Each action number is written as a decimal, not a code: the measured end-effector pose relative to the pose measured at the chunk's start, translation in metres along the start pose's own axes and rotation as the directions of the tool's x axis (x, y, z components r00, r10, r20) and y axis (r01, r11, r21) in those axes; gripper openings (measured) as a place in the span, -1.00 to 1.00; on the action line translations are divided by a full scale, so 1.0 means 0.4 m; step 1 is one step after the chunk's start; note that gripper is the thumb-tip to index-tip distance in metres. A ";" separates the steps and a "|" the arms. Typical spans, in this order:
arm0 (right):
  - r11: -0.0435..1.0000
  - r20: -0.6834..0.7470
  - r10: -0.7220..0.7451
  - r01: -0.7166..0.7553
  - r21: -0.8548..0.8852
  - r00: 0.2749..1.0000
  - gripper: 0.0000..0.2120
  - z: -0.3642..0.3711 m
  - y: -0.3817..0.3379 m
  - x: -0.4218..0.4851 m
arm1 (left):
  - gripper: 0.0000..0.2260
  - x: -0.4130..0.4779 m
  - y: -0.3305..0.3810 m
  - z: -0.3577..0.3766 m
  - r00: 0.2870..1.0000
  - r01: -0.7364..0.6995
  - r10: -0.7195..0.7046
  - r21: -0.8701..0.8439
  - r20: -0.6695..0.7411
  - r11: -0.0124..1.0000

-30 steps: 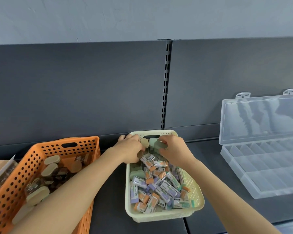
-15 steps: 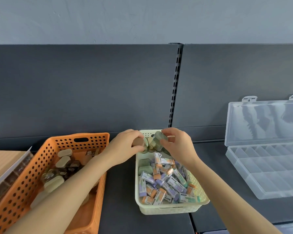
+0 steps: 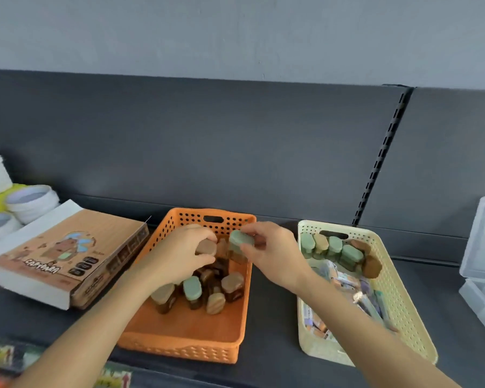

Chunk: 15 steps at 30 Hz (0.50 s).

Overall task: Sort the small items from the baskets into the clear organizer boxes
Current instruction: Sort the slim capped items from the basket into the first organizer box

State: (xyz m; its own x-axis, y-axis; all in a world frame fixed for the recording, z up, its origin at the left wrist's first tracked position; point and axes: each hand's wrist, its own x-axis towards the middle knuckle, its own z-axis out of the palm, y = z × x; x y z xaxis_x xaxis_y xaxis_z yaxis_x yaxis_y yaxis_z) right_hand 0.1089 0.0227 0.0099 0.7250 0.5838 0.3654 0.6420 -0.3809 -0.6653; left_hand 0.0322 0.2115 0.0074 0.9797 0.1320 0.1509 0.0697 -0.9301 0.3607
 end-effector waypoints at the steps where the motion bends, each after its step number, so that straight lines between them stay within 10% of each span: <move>1: 0.998 0.024 -0.037 0.038 -0.045 0.999 -0.77 0.021 -0.007 0.006 | -0.69 -0.008 -0.014 0.000 1.000 0.018 -0.018 0.001 0.010 1.000; 15: 0.952 0.204 -0.025 0.085 -0.294 0.979 -0.75 0.108 -0.008 0.021 | -0.53 -0.051 -0.054 0.005 0.997 0.060 -0.059 -0.018 0.043 0.998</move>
State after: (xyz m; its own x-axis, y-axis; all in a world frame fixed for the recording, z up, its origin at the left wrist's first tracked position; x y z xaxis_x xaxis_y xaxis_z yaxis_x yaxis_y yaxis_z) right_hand 0.1023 0.0599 -0.0129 0.6428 0.7270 0.2413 0.7464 -0.5235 -0.4110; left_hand 0.0111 0.2281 -0.0054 0.9811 0.1719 0.0891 0.1252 -0.9143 0.3853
